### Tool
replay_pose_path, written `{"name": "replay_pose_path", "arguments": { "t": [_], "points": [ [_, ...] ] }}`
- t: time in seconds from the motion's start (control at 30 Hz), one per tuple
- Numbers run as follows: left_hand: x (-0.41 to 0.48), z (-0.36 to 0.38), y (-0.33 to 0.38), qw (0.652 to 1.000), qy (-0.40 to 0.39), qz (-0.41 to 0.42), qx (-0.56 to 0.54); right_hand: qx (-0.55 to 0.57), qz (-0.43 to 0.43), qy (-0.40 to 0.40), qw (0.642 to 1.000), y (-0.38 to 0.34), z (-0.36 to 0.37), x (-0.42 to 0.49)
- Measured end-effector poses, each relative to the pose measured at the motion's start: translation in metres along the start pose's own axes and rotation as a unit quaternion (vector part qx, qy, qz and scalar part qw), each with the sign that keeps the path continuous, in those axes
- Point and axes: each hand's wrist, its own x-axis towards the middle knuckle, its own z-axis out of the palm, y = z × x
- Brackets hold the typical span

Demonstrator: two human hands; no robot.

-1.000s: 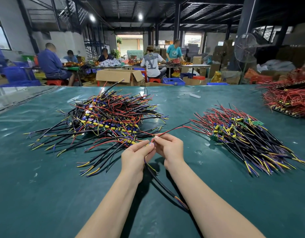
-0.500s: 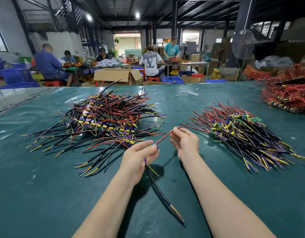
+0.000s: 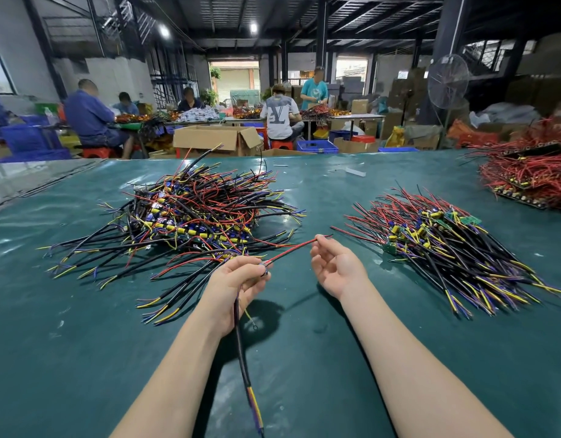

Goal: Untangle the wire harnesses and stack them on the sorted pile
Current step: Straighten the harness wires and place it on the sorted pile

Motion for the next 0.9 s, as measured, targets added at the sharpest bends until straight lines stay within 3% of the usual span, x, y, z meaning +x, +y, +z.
{"name": "replay_pose_path", "arguments": {
  "t": [0.13,0.33,0.63,0.77,0.83,0.9],
  "points": [
    [0.0009,-0.0026,-0.0007,0.995,0.001,-0.007,0.103,0.008,-0.032,-0.004,0.999,0.0028,0.0032,0.0008],
    [0.0014,-0.0022,-0.0022,0.99,0.031,-0.01,0.138,-0.087,-0.156,0.008,0.984,0.009,0.0051,0.004],
    [0.0005,-0.0043,-0.0032,0.951,0.001,0.0,0.309,-0.092,-0.154,0.004,0.984,0.0078,0.006,0.0018],
    [0.0033,-0.0044,-0.0066,0.921,0.075,0.048,0.379,-0.134,-0.182,0.016,0.974,0.0085,0.006,-0.0012],
    [0.0039,-0.0059,-0.0062,0.899,0.127,0.094,0.409,-0.095,-0.153,0.016,0.984,0.0083,0.0082,-0.0026],
    [0.0022,-0.0048,-0.0056,0.901,0.103,0.113,0.406,0.008,-0.101,0.019,0.995,0.0083,0.01,-0.0045]
  ]
}}
